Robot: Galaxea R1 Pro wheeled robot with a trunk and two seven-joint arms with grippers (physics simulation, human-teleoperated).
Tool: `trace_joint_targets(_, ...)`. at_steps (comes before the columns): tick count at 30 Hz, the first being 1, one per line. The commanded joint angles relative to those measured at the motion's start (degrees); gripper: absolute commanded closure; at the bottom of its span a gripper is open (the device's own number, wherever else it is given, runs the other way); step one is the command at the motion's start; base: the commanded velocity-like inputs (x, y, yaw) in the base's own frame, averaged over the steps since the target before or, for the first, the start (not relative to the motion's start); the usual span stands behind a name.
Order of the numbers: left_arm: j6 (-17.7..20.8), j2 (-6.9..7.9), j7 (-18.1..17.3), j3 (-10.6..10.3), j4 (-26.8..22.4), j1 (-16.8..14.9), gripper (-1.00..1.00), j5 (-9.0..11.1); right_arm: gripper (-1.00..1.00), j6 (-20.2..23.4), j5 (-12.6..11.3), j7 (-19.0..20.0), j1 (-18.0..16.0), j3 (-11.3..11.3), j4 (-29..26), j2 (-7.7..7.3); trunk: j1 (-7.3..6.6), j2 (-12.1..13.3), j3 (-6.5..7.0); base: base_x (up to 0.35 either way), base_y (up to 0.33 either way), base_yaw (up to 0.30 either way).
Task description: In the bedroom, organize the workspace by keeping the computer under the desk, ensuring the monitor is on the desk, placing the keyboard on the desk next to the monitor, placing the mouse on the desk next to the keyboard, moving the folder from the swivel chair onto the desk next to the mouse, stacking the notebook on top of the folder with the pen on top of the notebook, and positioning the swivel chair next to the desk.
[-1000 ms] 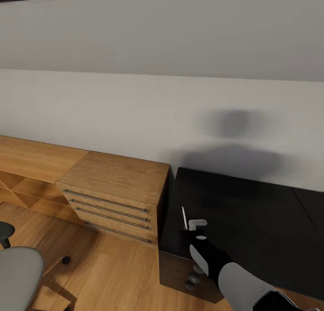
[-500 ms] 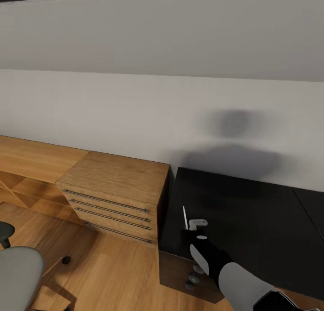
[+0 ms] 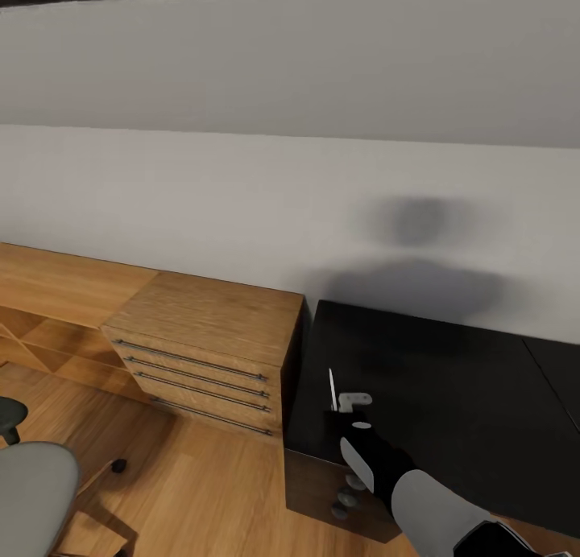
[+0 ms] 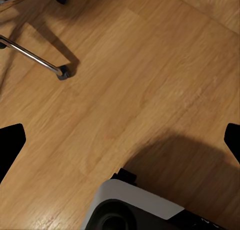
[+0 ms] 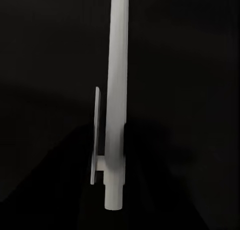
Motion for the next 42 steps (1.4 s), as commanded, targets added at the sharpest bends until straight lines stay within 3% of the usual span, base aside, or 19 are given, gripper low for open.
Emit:
trace_joint_targets(1, -0.25, 0.05, 0.45, -0.49, -0.02, -0.05, -1.0, 0.35, 1.0, 0.29, -0.38, -0.47, -0.04, 0.46, -0.21, -0.04, -0.21, 0.35, 0.11, 0.0, 0.0, 0.0)
trace_joint_targets(4, -0.24, 0.07, 0.45, -0.51, -0.04, -0.05, -1.0, 0.37, 1.0, 0.19, -0.37, -0.65, -0.04, 0.3, -0.99, -0.04, -0.87, 1.56, 0.65, 0.0, 0.0, 0.0)
trace_joint_targets(9, -0.23, 0.13, 0.32, -0.52, -0.05, -0.05, -1.0, 0.32, 1.0, 0.7, -0.4, -2.63, 0.03, -4.46, -9.67, -2.03, -1.97, 3.56, 1.55, 0.0, 0.0, 0.0)
trace_joint_targets(10, -0.23, 0.14, 0.29, -0.52, -0.05, -0.05, -1.0, 0.32, 1.0, 1.6, -0.57, -3.64, 0.12, -6.33, -12.73, -3.28, -2.19, 3.96, 1.73, 0.0, 0.0, 0.0)
trace_joint_targets(11, -0.23, 0.14, 0.28, -0.52, -0.05, -0.05, -1.0, 0.31, 1.0, 4.97, -1.11, -5.44, 0.5, -8.93, -18.78, -5.02, -2.41, 4.36, 1.91, 0.0, 0.0, 0.0)
trace_joint_targets(13, -0.23, 0.14, 0.3, -0.5, -0.05, -0.05, -1.0, 0.31, 1.0, 9.94, -2.16, -7.06, 1.98, -10.67, -26.34, -6.26, -2.63, 4.77, 2.09, 0.0, 0.0, 0.0)
trace_joint_targets(14, -0.23, 0.14, 0.4, -0.47, -0.05, -0.05, -1.0, 0.33, 1.0, 14.46, -3.35, -8.6, 5.1, -11.75, -34.59, -7.13, -2.63, 4.77, 2.09, 0.0, 0.0, 0.0)
trace_joint_targets(17, -0.24, 0.14, 0.53, -0.39, -0.05, -0.05, -1.0, 0.37, 1.0, 18.64, -4.3, -11.09, 9.91, -12.73, -45.46, -8.02, -2.63, 4.77, 2.09, 0.0, 0.0, 0.0)
trace_joint_targets(18, -0.23, 0.14, 0.58, -0.39, -0.05, -0.05, -1.0, 0.38, 1.0, 20.76, -4.65, -13.22, 13.04, -13.08, -53.07, -8.39, -2.63, 4.77, 2.09, 0.0, 0.0, 0.0)
trace_joint_targets(20, -0.27, 0.1, 0.56, -0.44, -0.05, -0.05, -1.0, 0.38, 1.0, 22.43, -4.89, -15.24, 16.55, -13.26, -60.31, -8.6, -2.63, 4.77, 2.09, 0.0, 0.0, 0.0)
trace_joint_targets(26, -0.27, 0.11, 0.54, -0.51, -0.05, -0.05, -1.0, 0.39, 1.0, 23.46, -5.08, -16.56, 19.23, -13.3, -64.97, -8.61, -2.63, 4.77, 2.09, -0.012, -0.004, 0.0)
trace_joint_targets(42, -0.23, 0.16, 0.62, -0.43, 0.04, -0.05, -1.0, 0.65, 1.0, 23.51, -5.13, -16.87, 19.74, -13.95, -67.06, -8.48, -2.63, 4.77, 2.17, -0.261, -0.142, -0.023)
